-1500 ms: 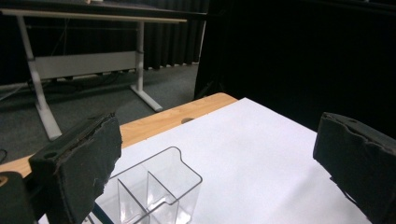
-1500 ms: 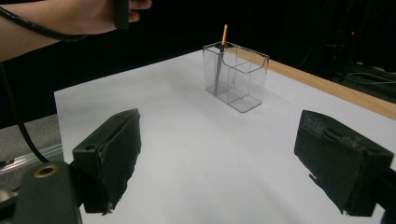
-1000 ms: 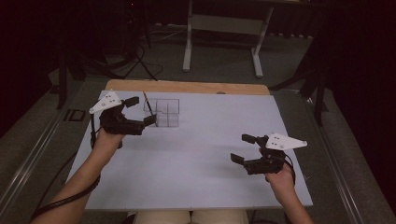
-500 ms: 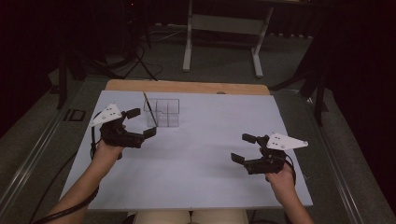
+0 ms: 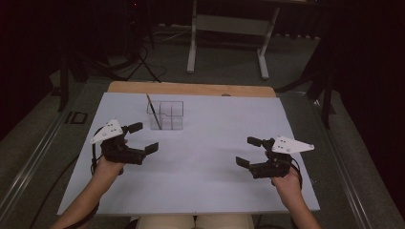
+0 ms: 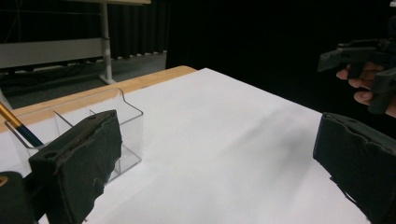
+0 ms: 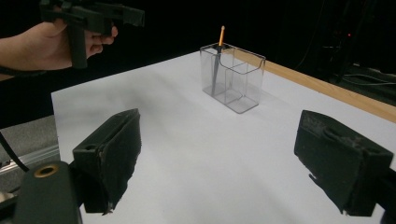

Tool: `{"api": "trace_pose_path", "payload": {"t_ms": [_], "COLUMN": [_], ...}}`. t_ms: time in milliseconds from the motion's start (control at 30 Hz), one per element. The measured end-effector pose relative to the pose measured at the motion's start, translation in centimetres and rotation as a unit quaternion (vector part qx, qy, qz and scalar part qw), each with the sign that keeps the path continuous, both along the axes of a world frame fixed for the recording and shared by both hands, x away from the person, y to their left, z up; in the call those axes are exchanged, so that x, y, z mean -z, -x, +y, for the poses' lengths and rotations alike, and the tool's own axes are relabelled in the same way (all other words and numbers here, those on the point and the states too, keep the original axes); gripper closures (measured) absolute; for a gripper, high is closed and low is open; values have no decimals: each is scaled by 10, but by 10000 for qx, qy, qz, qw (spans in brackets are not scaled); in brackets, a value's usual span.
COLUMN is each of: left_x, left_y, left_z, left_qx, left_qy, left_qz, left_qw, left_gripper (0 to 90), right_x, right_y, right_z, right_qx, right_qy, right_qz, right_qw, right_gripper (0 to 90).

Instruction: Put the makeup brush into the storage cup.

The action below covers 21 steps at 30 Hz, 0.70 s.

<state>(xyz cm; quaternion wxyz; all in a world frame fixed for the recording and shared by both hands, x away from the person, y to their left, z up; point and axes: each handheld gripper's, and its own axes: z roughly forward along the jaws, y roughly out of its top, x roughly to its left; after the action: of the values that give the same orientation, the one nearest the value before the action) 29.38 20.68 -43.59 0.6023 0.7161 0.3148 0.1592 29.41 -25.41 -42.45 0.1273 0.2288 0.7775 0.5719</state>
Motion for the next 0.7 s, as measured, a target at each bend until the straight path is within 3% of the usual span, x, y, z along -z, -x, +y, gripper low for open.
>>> {"api": "trace_pose_path", "payload": {"t_ms": [300,600,700], "left_x": [13,25,30], "left_y": [10,17,20], "left_z": [-4,-8,-11], "left_qx": [98,196,231], "left_qy": [-153,-119,-245], "left_qz": [22,120,90], "left_qw": [9998,9997,9994], "left_gripper": [22,22,22], "right_x": [1,2,3], "right_y": [0,-1,-1], "right_z": [1,1,1], "right_qx": [-10,-7,-7], "right_qy": [14,31,40], "right_qz": [10,24,22], "right_qw": [10000,10000,10000], "right_gripper": [148,148,148]}}
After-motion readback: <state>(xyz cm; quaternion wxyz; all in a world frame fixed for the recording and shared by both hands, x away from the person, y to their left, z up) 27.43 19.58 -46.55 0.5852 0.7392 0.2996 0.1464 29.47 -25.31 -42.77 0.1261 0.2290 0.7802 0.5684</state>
